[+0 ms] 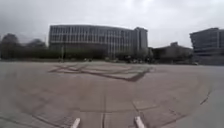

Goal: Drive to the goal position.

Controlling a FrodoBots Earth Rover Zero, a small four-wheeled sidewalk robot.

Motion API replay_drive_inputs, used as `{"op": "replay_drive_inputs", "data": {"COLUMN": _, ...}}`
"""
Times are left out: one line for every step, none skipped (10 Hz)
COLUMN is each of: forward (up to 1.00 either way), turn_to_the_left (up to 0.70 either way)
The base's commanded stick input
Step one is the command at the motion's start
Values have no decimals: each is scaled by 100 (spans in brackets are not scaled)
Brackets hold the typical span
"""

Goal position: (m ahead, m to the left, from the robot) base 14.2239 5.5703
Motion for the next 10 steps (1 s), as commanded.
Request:
{"op": "replay_drive_inputs", "data": {"forward": 100, "turn_to_the_left": 5}}
{"op": "replay_drive_inputs", "data": {"forward": 100, "turn_to_the_left": 5}}
{"op": "replay_drive_inputs", "data": {"forward": 100, "turn_to_the_left": 5}}
{"op": "replay_drive_inputs", "data": {"forward": 100, "turn_to_the_left": 5}}
{"op": "replay_drive_inputs", "data": {"forward": 100, "turn_to_the_left": 5}}
{"op": "replay_drive_inputs", "data": {"forward": 100, "turn_to_the_left": 5}}
{"op": "replay_drive_inputs", "data": {"forward": 100, "turn_to_the_left": 5}}
{"op": "replay_drive_inputs", "data": {"forward": 100, "turn_to_the_left": 5}}
{"op": "replay_drive_inputs", "data": {"forward": 100, "turn_to_the_left": 5}}
{"op": "replay_drive_inputs", "data": {"forward": 100, "turn_to_the_left": 5}}
